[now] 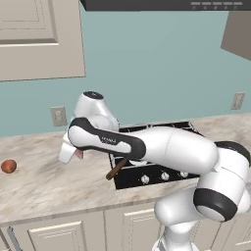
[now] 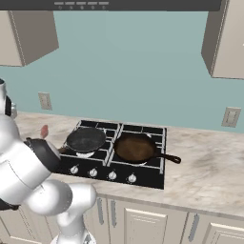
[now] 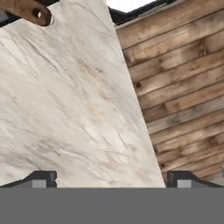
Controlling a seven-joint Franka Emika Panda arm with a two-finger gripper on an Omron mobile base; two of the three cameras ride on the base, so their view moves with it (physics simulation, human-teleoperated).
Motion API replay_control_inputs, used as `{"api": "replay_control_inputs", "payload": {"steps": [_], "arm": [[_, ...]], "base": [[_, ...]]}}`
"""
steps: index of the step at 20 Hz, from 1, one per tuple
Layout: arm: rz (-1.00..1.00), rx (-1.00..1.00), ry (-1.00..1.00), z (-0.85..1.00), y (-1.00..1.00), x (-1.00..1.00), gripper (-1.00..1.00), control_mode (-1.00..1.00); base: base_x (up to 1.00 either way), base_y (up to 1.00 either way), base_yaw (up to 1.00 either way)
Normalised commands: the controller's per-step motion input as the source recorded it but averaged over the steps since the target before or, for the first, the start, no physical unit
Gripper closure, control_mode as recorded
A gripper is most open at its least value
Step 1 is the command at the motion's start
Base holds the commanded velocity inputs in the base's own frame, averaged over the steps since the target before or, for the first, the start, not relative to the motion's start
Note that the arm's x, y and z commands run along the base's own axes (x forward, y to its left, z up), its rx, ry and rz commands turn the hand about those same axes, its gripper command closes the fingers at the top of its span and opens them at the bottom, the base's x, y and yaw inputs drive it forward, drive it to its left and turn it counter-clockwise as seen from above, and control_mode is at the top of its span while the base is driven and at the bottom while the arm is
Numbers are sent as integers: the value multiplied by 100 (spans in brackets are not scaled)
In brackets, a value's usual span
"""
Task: Place both pans onto different burners. Then place the onion and the steak on different pans.
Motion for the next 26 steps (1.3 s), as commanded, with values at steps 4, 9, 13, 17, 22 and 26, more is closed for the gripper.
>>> {"api": "replay_control_inputs", "payload": {"steps": [4,9,13,17,22,26], "arm": [[4,-18,-9,1,10,-3,-100,-100],[0,-17,-7,0,3,-1,-100,-100],[-4,-14,-11,0,0,-15,-100,-100],[-7,-11,-15,0,-1,-26,-100,-100],[-8,-9,-18,0,-2,-26,-100,-100],[-9,-9,-17,0,0,-13,-100,-100]], "base": [[0,0,0],[0,0,0],[0,0,0],[0,0,0],[0,0,0],[0,0,0]]}}
